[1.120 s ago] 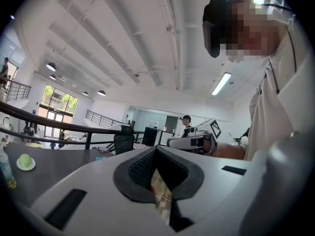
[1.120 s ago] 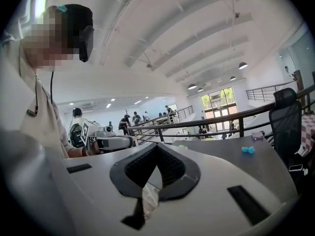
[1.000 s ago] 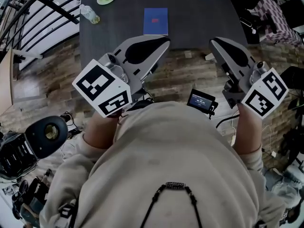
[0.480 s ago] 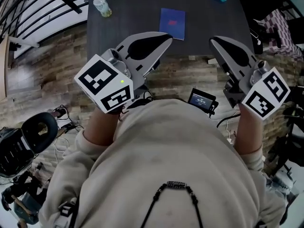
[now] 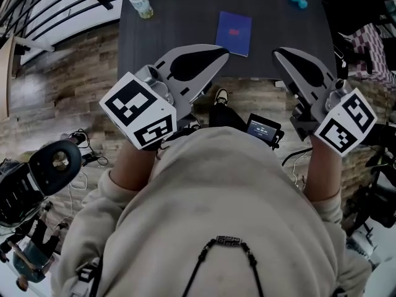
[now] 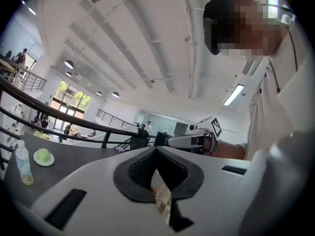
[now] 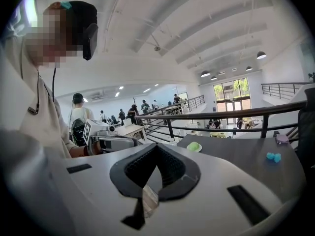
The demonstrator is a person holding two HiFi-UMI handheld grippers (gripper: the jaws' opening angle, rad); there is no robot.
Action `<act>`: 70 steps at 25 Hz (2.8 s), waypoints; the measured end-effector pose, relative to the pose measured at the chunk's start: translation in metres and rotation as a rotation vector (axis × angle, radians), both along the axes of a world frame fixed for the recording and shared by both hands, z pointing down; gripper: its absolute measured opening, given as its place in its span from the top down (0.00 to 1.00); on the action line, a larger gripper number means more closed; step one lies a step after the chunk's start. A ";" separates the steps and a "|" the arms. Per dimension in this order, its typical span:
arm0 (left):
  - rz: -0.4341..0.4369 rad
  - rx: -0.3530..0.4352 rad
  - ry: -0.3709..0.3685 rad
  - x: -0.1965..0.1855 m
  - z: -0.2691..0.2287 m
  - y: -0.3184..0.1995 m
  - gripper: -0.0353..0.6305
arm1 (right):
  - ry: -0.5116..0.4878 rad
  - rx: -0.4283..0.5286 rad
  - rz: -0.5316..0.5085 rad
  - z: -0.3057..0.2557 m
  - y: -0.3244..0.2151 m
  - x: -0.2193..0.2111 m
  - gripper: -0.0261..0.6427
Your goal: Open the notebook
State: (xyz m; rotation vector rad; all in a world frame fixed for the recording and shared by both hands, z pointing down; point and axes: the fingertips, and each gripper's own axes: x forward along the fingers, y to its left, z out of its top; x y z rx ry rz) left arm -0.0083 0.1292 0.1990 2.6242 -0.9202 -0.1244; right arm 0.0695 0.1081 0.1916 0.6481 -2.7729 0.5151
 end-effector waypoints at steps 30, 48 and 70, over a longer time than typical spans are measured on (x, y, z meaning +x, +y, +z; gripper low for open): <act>-0.119 -0.108 -0.171 0.024 0.013 -0.179 0.94 | -0.145 -0.092 -0.150 0.021 -0.211 0.015 0.94; -0.019 -0.132 -0.186 0.048 0.032 -0.216 0.94 | -0.172 -0.113 -0.049 0.043 -0.243 0.042 0.94; 0.062 -0.091 -0.176 0.016 0.016 -0.241 0.94 | -0.164 -0.116 0.035 0.031 -0.255 0.014 0.94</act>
